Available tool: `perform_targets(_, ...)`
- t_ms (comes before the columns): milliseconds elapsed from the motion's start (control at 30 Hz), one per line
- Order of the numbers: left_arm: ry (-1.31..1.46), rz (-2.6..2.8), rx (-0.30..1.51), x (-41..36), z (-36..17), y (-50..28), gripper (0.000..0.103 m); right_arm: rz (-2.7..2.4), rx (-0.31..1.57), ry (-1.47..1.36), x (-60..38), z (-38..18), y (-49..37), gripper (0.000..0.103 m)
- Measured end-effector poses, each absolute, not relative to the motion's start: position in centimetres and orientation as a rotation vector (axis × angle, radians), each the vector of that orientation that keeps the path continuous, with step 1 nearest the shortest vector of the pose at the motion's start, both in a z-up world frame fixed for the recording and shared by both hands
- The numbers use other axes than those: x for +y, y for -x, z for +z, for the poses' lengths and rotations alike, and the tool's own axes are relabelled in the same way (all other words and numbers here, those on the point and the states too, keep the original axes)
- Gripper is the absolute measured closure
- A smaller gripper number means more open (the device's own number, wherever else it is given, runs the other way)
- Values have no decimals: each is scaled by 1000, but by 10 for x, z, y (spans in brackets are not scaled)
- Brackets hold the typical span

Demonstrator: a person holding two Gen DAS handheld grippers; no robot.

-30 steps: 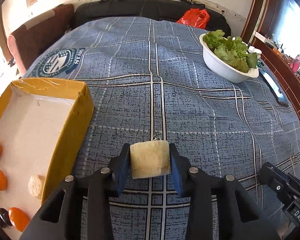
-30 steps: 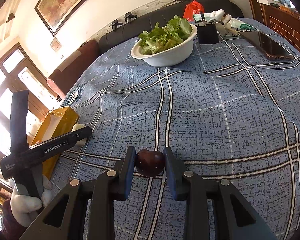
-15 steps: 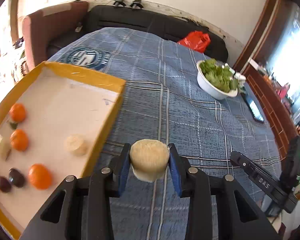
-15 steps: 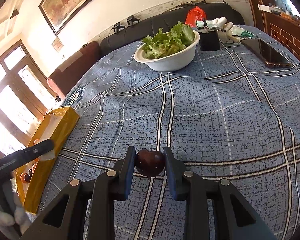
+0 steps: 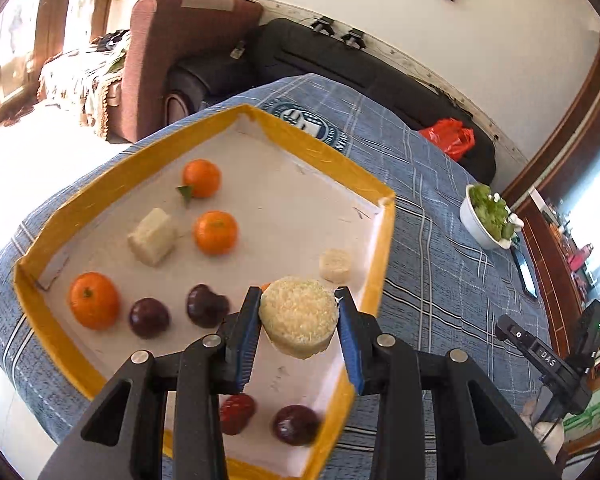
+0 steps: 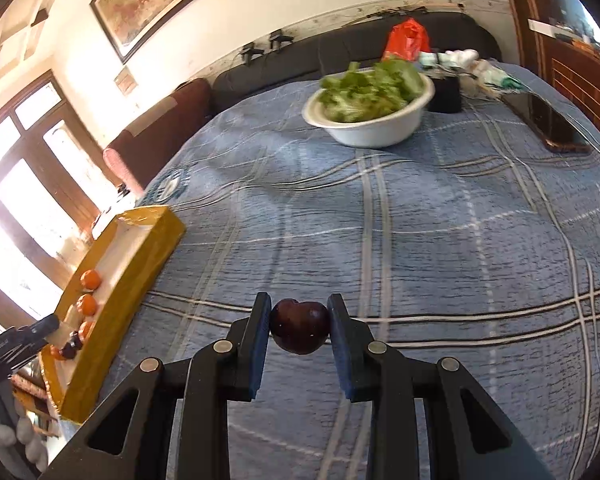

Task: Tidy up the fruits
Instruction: 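Carry the plum and white chunk into the yellow tray and open both grippers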

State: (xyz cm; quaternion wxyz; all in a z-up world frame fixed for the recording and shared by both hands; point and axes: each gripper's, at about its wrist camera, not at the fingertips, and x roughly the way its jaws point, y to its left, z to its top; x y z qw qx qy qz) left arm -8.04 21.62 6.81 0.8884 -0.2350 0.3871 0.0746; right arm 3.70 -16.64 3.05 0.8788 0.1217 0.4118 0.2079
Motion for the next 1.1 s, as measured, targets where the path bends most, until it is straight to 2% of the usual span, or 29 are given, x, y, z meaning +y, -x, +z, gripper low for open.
perform_targets(300,463,189,815,232,55,89,67,650,882,-140,-59,63,-30,71)
perform_targets(667,437,167,834,236,41,85,67,801,948,38,67,55,-33,71)
perform_targets(733,453,159,828,241,42,86,65,820,969,50,84,51,-38,70)
perform_targets(900,496,160,808,257,43,92,51,845,1013,94,117,41,-52,70)
perform_targets(1033,526,159,784,267,46,96,49,852,1030,122,130,32,-56,69)
perform_targets(1100,529,163,772,269,48,98,42,851,1038,119,134,29,-58,69)
